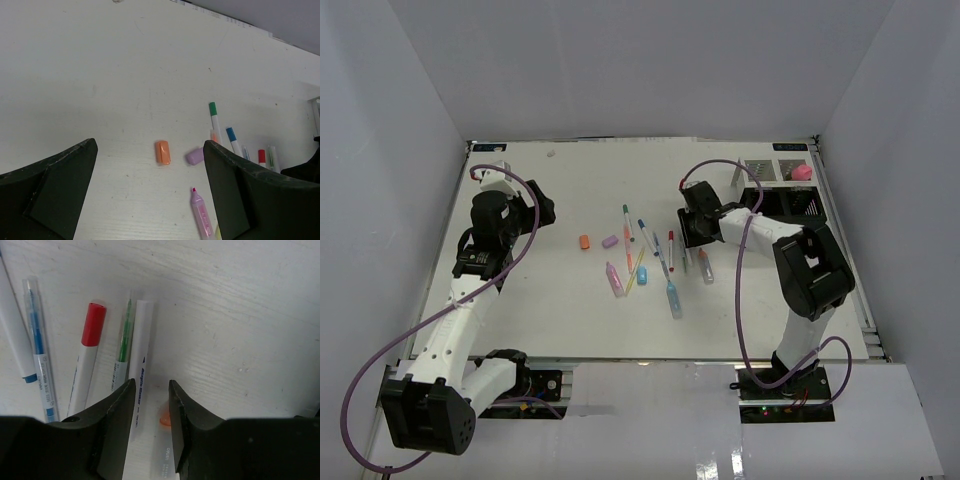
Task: Sort the stationery into containers
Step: Pick up the pen from the center of the board.
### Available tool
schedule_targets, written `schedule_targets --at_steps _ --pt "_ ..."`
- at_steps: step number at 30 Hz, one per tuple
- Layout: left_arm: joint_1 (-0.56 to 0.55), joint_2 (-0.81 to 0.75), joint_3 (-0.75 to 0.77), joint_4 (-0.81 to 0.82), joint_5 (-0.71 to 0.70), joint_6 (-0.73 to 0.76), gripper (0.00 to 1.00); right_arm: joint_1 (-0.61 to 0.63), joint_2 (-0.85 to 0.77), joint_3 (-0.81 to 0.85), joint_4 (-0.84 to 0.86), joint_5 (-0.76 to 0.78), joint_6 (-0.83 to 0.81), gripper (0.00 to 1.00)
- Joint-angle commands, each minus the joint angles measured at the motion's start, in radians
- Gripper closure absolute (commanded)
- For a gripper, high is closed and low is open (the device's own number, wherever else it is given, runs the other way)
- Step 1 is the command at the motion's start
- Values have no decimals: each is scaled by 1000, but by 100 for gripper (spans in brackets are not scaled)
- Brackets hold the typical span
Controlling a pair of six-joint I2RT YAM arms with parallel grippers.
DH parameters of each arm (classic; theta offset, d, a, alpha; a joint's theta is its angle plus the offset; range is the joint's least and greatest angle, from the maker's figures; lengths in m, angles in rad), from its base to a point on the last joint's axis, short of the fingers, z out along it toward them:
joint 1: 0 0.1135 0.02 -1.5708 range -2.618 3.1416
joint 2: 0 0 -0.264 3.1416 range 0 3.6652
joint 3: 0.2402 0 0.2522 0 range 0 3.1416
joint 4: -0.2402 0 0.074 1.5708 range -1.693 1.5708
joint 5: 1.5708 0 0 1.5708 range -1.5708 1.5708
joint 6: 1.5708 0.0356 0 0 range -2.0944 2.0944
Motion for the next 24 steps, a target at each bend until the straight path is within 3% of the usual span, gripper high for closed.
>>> schedule_targets --at_steps 1,24 --pt "3 2 -3 3 19 -6 2 -2 24 26 17 6 15 61" --pt "3 2 -3 3 21 -7 2 -2 99 70 30 -14 30 66"
